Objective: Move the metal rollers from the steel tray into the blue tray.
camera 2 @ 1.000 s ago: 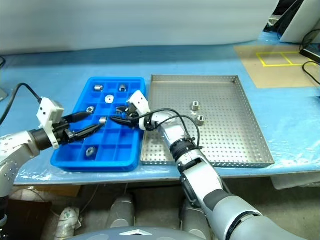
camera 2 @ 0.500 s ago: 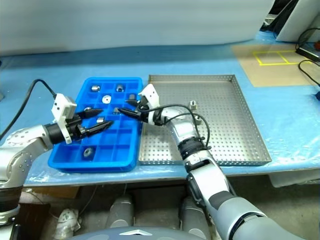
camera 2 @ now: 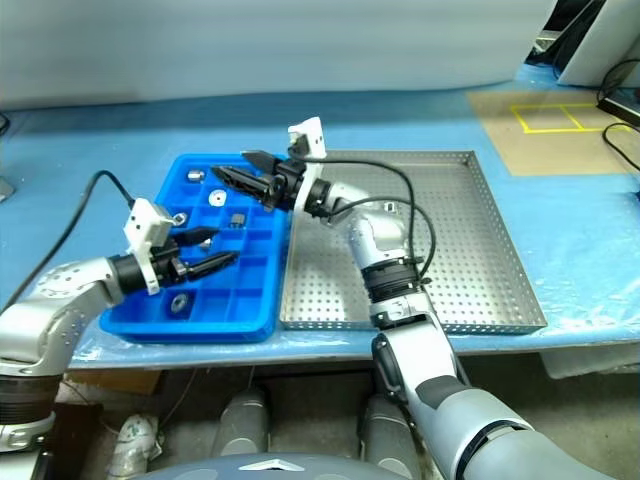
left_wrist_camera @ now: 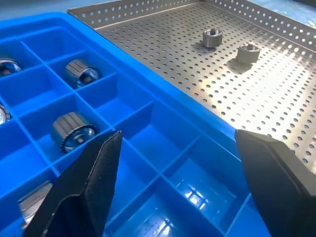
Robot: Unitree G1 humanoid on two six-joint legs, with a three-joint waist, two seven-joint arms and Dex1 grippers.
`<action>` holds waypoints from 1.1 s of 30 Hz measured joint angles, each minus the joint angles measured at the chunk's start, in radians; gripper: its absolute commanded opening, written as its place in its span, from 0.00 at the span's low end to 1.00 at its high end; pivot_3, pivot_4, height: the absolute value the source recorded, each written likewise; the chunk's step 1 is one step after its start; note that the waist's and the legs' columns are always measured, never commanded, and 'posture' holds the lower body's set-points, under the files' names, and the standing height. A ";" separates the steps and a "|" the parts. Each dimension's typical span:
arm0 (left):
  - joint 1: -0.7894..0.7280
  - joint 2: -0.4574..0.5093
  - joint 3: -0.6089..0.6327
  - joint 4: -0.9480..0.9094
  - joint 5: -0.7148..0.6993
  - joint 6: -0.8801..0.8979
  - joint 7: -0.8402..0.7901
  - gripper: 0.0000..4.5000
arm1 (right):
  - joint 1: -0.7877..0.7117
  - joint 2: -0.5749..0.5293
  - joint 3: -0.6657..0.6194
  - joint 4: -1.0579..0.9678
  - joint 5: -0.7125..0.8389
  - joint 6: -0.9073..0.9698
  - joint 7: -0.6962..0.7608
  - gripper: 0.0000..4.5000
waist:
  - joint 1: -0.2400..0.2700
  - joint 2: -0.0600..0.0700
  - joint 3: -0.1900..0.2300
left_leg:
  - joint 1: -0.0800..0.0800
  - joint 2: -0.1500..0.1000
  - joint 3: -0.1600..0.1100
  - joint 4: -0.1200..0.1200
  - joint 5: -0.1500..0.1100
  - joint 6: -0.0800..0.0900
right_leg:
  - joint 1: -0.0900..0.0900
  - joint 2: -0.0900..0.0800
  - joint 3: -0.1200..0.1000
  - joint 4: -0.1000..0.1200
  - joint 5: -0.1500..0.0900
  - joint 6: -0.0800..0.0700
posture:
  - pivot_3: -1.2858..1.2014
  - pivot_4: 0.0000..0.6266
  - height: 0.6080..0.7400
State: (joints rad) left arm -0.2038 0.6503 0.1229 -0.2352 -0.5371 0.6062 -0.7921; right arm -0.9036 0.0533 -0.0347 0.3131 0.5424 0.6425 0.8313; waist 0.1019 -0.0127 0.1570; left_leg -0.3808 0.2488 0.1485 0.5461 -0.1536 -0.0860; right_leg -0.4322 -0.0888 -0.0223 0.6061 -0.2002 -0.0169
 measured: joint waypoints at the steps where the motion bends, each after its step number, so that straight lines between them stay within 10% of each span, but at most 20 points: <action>1: -0.022 -0.021 -0.012 0.017 0.013 -0.012 0.008 0.86 | 0.000 -0.003 -0.016 -0.027 0.045 0.070 -0.011 0.97 | 0.001 0.000 0.000 | 0.000 0.000 0.000 0.000 0.001 -0.001 | 0.000 0.000 0.000 0.000 0.000 0.000 | 0.57 0.24 1.00; 33: -0.236 -0.229 -0.111 0.149 0.071 -0.185 -0.004 0.86 | 0.014 -0.040 -0.094 -0.008 0.198 0.359 -0.172 0.97 | 0.001 0.000 0.000 | 0.000 -0.001 0.000 -0.001 0.002 -0.003 | 0.000 0.000 0.000 0.000 0.000 0.000 | 0.56 0.24 1.00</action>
State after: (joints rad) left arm -0.4401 0.4216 0.0116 -0.0857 -0.4663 0.4209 -0.7966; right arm -0.8901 0.0132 -0.1286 0.3055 0.7408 1.0016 0.6598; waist 0.1030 -0.0132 0.1567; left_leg -0.3810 0.2475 0.1483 0.5448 -0.1515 -0.0895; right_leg -0.4325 -0.0891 -0.0219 0.6064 -0.1999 -0.0165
